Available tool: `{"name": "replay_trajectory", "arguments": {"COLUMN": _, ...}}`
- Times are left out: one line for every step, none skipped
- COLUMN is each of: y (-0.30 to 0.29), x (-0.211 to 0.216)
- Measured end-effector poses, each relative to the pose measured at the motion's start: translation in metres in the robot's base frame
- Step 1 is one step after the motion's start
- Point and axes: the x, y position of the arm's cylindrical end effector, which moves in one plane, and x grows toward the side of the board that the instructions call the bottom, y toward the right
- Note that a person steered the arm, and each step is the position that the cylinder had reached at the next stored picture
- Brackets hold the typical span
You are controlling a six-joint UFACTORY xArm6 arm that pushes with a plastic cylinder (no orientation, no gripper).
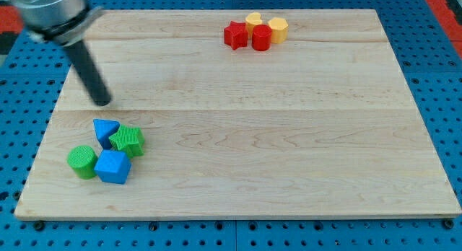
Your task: Push the yellow hexagon above the green star
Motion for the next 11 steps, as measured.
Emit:
{"name": "replay_trajectory", "arguments": {"y": 0.134, "x": -0.006}}
{"name": "replay_trajectory", "arguments": {"y": 0.268, "x": -0.033}}
{"name": "replay_trajectory", "arguments": {"y": 0.335, "x": -0.148}}
{"name": "replay_trajectory", "arguments": {"y": 0.314, "x": -0.194}}
{"name": "replay_trajectory", "arguments": {"y": 0.242, "x": -0.138}}
{"name": "replay_trajectory", "arguments": {"y": 0.167, "x": -0.093}}
{"name": "replay_trajectory", "arguments": {"y": 0.136, "x": -0.067}}
{"name": "replay_trajectory", "arguments": {"y": 0.104, "x": -0.046}}
{"name": "replay_trajectory", "arguments": {"y": 0.065, "x": 0.012}}
{"name": "replay_trajectory", "arguments": {"y": 0.065, "x": 0.012}}
{"name": "replay_trajectory", "arguments": {"y": 0.033, "x": 0.044}}
